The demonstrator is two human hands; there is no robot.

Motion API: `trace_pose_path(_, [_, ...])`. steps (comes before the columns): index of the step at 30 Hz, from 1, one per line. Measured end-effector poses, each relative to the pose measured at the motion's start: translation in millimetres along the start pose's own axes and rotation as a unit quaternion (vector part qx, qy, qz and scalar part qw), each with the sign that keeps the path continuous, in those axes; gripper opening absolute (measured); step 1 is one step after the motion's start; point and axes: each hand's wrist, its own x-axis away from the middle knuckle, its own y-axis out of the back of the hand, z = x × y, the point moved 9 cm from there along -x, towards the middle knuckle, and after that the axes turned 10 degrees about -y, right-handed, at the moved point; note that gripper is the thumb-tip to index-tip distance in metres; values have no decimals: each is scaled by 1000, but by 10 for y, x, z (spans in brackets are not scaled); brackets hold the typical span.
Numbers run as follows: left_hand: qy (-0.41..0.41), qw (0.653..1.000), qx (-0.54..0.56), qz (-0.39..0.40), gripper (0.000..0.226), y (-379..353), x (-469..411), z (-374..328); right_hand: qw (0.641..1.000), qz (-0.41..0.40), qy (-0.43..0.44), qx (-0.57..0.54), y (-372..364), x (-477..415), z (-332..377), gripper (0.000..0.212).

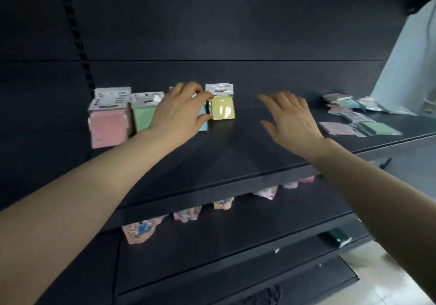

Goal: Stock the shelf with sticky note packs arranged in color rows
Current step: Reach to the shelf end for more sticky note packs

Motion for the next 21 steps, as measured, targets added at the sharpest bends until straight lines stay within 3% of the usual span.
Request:
trace_pose_path(12, [-17,997,66,35,39,-799,-1233,-1769,993,90,-57,47,-108,567,-2323,61])
trace_pose_path(21, [-43,989,90,106,41,-1584,-1977,-2446,986,133,-93,49,-503,678,-3363,54])
